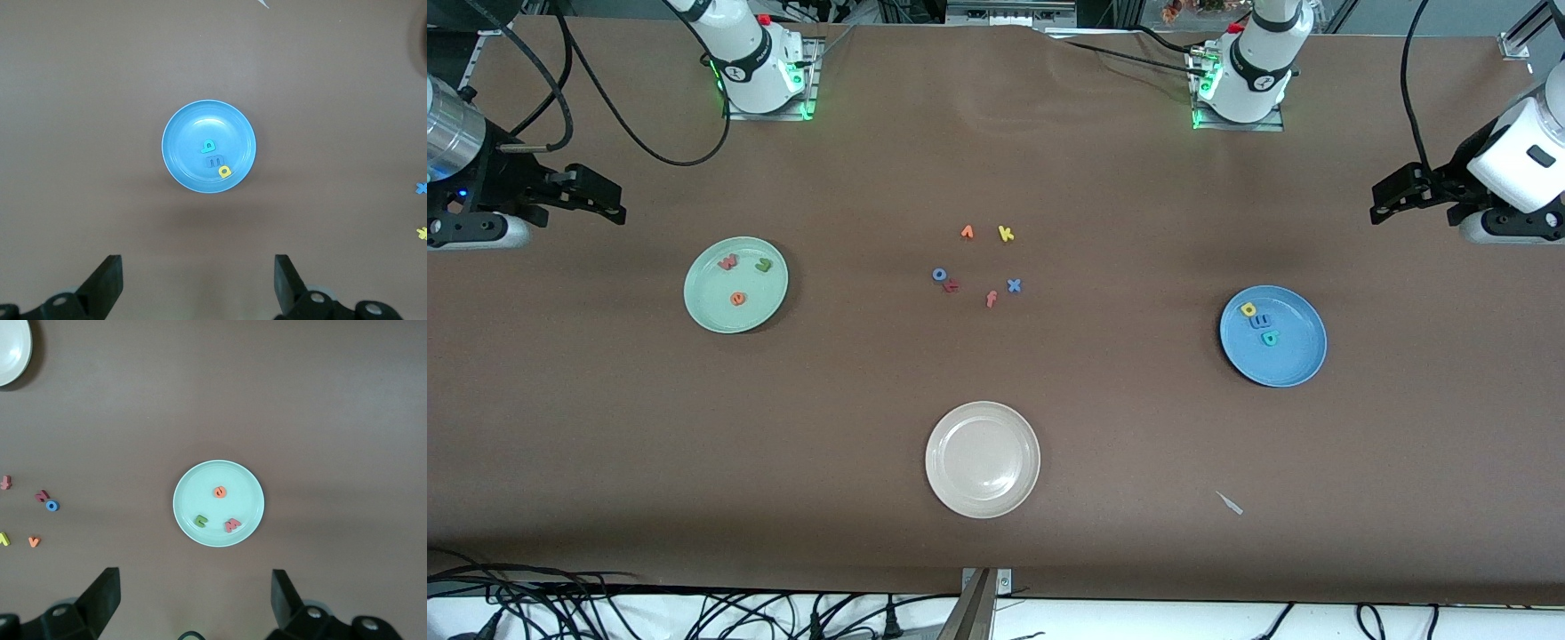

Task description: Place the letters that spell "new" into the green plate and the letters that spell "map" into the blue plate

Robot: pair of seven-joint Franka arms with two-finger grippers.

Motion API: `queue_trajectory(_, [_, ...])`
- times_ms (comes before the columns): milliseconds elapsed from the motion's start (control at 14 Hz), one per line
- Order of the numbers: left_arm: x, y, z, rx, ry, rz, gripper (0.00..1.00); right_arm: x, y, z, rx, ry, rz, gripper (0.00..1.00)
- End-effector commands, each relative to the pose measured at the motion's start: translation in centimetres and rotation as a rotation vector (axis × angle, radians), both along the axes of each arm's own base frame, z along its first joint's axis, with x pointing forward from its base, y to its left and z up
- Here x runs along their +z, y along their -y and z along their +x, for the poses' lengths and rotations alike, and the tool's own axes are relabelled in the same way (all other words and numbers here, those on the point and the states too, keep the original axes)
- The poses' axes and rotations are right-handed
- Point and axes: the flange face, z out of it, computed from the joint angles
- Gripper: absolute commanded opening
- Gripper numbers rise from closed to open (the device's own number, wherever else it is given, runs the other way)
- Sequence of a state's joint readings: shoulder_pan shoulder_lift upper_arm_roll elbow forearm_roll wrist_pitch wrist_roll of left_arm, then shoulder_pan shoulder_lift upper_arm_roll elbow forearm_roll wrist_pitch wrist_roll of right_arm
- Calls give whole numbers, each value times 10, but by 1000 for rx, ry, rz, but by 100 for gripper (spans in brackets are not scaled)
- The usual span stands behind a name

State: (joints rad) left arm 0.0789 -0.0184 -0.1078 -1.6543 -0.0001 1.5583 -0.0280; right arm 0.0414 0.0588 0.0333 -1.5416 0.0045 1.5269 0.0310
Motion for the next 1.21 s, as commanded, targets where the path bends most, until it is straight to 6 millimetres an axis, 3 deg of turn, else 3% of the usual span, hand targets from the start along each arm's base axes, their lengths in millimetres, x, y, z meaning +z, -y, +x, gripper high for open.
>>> queue_trajectory(0, [0,-1,-2,-19,10,0,100,3,2,-2,7,-5,-12,100])
queue_trajectory(1143, [5,-10,-3,-2,18,0,100,1,2,-2,7,-8,-12,100])
